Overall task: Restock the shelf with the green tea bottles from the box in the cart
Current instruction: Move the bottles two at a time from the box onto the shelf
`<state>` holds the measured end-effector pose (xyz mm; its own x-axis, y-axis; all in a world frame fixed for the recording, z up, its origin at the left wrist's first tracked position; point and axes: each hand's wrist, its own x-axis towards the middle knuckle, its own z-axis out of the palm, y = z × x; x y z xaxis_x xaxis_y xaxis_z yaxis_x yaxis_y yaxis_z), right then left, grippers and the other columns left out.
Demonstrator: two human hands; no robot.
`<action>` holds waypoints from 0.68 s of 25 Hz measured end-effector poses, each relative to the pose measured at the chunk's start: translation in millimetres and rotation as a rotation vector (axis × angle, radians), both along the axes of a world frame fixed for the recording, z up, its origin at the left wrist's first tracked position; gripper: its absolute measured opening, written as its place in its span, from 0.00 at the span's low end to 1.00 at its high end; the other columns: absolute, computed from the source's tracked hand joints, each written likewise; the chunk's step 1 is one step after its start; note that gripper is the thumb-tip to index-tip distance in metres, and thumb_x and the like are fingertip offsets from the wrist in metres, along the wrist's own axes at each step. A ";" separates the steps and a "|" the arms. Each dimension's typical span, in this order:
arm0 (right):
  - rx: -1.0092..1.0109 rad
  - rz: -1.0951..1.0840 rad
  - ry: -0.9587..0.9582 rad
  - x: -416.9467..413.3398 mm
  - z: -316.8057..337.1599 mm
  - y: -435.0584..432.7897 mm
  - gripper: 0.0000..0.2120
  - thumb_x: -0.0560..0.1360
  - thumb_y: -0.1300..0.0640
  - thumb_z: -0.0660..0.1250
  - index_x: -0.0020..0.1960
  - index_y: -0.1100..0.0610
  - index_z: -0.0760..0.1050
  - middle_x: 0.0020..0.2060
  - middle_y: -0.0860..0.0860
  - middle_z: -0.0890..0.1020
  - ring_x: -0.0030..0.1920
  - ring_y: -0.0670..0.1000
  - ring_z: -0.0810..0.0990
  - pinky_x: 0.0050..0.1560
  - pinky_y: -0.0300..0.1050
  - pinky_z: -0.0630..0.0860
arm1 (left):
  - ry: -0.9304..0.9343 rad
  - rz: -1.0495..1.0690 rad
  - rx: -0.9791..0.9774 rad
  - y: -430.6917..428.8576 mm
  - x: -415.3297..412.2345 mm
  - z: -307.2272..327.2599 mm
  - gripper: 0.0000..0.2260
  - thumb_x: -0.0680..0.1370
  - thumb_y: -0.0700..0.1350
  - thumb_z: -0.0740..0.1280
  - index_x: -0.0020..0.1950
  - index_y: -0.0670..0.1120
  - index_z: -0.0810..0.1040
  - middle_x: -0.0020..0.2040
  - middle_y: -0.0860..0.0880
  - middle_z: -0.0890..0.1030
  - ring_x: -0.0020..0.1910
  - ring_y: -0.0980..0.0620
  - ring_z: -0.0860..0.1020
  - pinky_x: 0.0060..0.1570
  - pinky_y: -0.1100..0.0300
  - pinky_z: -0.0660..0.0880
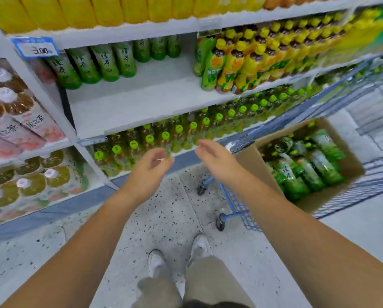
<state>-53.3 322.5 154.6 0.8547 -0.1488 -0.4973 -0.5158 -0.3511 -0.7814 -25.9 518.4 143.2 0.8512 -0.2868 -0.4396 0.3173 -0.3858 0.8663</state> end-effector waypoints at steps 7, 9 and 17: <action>-0.018 -0.216 -0.054 -93.5 33.0 -62.0 0.19 0.83 0.49 0.62 0.73 0.50 0.69 0.63 0.43 0.75 0.60 0.41 0.75 0.61 0.40 0.71 | 0.049 -0.157 -0.070 -59.7 -50.2 33.4 0.19 0.82 0.51 0.64 0.73 0.50 0.71 0.67 0.56 0.75 0.67 0.56 0.72 0.60 0.59 0.66; -0.018 -0.260 -0.046 -115.5 32.7 -87.0 0.20 0.83 0.49 0.61 0.73 0.50 0.69 0.63 0.42 0.75 0.60 0.41 0.75 0.58 0.37 0.69 | 0.055 -0.201 -0.076 -89.0 -58.2 37.1 0.18 0.82 0.51 0.64 0.72 0.52 0.71 0.64 0.57 0.76 0.64 0.58 0.74 0.59 0.60 0.67; 0.033 -0.313 0.030 -164.6 5.9 -244.6 0.20 0.82 0.50 0.62 0.73 0.49 0.69 0.63 0.43 0.77 0.64 0.44 0.75 0.68 0.46 0.70 | 0.049 -0.319 -0.029 -258.2 -74.5 30.8 0.15 0.82 0.51 0.65 0.69 0.54 0.72 0.61 0.61 0.76 0.58 0.69 0.73 0.50 0.70 0.70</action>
